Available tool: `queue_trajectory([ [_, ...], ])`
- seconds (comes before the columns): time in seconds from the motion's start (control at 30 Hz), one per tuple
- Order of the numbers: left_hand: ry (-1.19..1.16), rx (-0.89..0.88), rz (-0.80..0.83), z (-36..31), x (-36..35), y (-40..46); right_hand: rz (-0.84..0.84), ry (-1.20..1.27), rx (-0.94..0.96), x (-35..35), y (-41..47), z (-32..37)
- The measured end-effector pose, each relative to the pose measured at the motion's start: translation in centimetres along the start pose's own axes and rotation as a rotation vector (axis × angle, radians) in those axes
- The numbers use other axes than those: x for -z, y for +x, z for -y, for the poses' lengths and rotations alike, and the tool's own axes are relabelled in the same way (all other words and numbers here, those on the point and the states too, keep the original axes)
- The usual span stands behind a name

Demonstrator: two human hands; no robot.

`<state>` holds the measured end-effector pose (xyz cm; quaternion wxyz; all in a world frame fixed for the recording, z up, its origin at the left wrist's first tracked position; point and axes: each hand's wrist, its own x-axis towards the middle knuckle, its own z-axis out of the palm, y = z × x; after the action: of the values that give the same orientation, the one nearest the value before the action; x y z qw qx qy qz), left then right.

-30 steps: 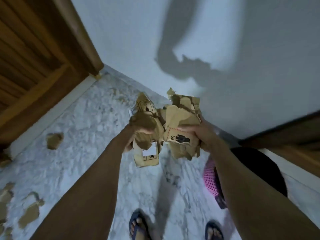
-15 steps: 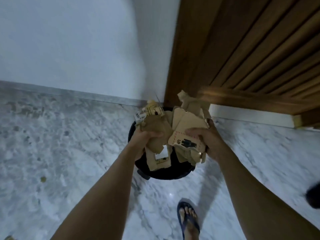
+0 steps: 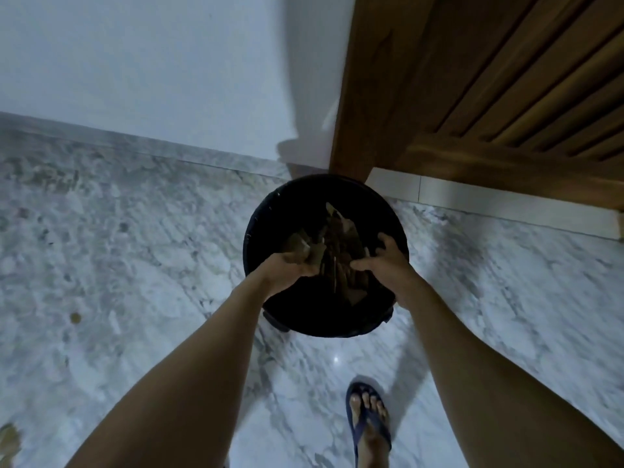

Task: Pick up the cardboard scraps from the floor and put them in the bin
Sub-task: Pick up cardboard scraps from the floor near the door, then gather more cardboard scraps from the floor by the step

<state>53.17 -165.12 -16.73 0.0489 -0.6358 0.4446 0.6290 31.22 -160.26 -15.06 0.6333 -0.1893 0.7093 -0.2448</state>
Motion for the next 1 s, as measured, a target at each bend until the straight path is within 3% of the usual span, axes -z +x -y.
queue_trajectory([
  [0.23, -0.143, -0.129, -0.088, -0.4, 3.8, -2.5, -0.078, -0.067, -0.023, -3.3, -2.1, 2.9],
  [0.47, -0.403, -0.152, -0.255, 4.0, 11.7, -5.9, 0.004, -0.219, 0.033, -14.6, -4.0, 6.5],
  [0.67, -0.686, -0.072, -0.502, 14.3, 25.2, -11.9, 0.123, -0.374, 0.162, -33.8, -5.9, 10.2],
  [1.0, -1.029, 0.100, -0.915, 37.2, 46.9, -27.3, 0.606, -0.923, 0.345, -73.8, -14.3, 13.3],
])
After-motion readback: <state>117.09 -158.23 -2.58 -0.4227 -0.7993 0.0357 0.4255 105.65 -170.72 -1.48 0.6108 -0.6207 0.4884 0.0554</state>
